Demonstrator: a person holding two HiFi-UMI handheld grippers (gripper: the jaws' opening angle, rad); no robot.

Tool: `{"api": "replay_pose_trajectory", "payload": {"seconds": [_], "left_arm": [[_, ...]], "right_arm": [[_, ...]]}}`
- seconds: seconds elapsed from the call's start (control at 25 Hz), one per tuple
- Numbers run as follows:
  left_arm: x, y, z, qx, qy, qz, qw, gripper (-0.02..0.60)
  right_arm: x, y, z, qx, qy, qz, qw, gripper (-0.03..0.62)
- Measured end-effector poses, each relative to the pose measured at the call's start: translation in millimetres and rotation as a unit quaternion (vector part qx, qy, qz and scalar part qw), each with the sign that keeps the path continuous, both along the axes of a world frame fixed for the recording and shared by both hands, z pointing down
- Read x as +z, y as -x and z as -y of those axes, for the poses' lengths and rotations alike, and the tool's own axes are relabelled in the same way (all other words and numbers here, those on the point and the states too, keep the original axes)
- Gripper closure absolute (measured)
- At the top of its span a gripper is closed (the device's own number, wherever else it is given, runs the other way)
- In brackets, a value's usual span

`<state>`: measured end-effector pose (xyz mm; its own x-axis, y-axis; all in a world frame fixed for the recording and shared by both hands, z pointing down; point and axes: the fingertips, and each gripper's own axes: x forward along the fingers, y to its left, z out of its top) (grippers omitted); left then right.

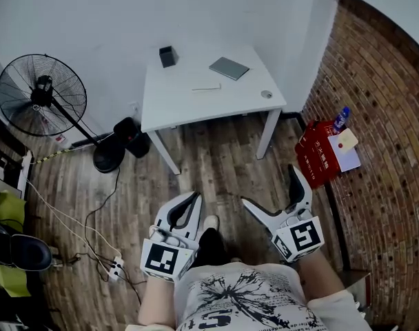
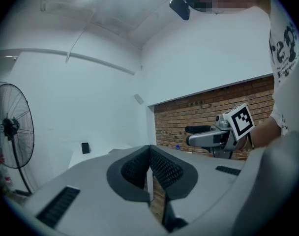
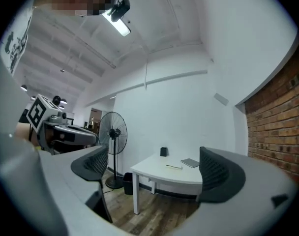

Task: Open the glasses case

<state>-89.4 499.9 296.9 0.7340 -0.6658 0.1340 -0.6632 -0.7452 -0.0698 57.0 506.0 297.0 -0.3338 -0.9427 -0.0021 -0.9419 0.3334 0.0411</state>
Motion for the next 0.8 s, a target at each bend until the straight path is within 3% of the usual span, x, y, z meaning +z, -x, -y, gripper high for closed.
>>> {"api": "replay_pose_trajectory", "payload": {"seconds": [0.36, 0.68, 0.8], "left_arm": [[12, 7, 102, 0.003, 0.010, -0.012, 0.9999, 0.568], [8, 16, 256, 0.020, 0.010, -0.035, 0.9991, 0.568], [6, 23, 313, 0.030, 0.011, -0.025, 0.9992, 0.568]], "right_arm": [[9, 8, 98, 0.000, 0.016, 0.000, 1.000, 0.010], [11, 24, 247, 0.010, 0.034, -0.001, 0.999, 0.011], [7, 30, 304, 0.016, 0.034, -0.005, 0.999, 0.011]]}}
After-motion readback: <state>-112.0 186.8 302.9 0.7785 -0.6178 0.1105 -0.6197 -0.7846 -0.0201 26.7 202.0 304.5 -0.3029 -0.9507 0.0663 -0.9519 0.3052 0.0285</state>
